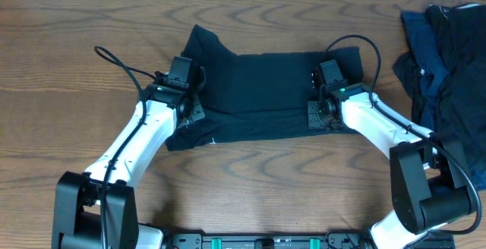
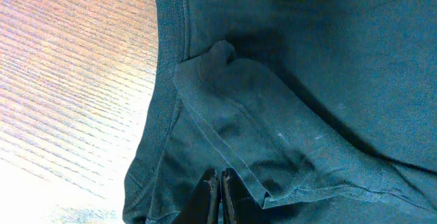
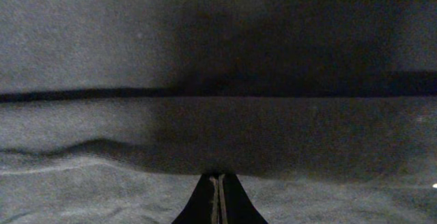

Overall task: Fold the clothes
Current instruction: 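Move the right gripper to the shirt's right edge and grasp it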

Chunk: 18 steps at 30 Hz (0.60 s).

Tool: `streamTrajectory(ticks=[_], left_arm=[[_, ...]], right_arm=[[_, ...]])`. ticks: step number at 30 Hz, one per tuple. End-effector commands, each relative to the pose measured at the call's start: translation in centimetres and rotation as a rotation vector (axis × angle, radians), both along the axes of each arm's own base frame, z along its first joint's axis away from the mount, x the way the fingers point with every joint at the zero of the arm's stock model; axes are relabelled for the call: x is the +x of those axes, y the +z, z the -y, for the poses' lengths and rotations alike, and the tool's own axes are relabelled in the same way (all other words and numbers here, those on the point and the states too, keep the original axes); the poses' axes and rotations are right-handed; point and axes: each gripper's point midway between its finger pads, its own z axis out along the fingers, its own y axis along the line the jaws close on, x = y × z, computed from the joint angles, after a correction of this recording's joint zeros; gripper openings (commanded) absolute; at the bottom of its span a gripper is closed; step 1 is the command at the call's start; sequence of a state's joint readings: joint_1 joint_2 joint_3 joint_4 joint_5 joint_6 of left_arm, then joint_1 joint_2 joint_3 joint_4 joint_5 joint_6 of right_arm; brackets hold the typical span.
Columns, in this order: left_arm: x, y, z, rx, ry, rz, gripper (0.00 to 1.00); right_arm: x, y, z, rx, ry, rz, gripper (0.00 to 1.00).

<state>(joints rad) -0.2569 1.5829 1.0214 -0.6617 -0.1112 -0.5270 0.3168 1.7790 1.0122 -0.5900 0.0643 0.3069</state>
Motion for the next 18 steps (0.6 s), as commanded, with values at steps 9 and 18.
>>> streamTrajectory(ticks=[9,18], left_arm=[[-0.1,0.2,-0.2,-0.001,0.011,0.004,0.06],[-0.1,0.2,-0.2,-0.001,0.011,0.004,0.06]], right_arm=[[1.6,0.3,1.9,-0.082,-0.052,0.076,0.01],[2.9,-0.3,1.6,-0.069,-0.059,0.117,0.01]])
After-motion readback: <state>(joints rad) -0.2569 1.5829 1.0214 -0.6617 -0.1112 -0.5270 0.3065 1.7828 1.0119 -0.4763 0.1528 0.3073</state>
